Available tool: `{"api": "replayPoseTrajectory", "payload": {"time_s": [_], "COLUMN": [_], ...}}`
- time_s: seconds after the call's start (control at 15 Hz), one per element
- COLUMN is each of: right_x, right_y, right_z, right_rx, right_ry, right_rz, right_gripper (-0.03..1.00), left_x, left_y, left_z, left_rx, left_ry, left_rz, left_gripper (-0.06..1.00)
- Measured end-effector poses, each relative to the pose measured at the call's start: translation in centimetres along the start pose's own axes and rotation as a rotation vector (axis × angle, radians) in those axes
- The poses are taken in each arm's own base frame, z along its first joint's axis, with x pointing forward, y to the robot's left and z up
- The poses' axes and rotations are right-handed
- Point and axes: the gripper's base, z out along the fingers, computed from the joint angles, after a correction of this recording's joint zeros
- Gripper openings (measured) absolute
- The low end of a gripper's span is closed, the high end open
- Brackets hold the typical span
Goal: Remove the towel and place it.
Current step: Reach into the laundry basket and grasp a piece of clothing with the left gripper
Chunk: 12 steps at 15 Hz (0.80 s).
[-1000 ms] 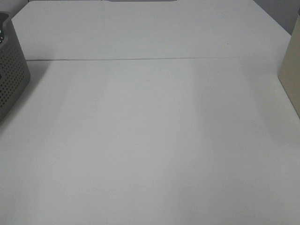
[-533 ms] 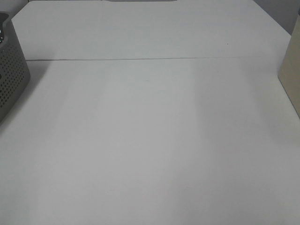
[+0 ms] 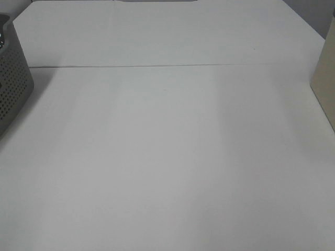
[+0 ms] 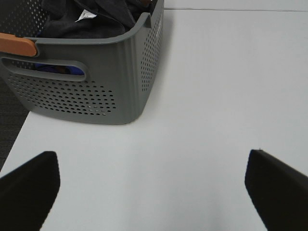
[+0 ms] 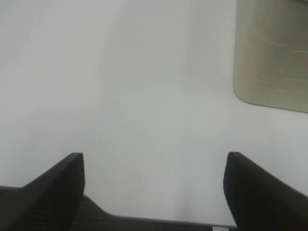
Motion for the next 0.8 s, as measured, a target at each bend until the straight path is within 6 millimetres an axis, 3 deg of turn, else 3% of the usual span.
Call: {"api": "replayPoseTrajectory", "payload": {"time_s": [0.8], "right_x": [0.0], "right_y": [0.0], "right_z": [0.0], "right_rx": [0.0], "right_ry": [0.0], "right_rz": [0.0], "right_gripper": [0.76], "left_x": [0.0], "left_y": [0.0], "left_z": [0.0], "left_rx": [0.0], "left_ry": [0.0], "left_rz": [0.0], "left_gripper": [0.98]}}
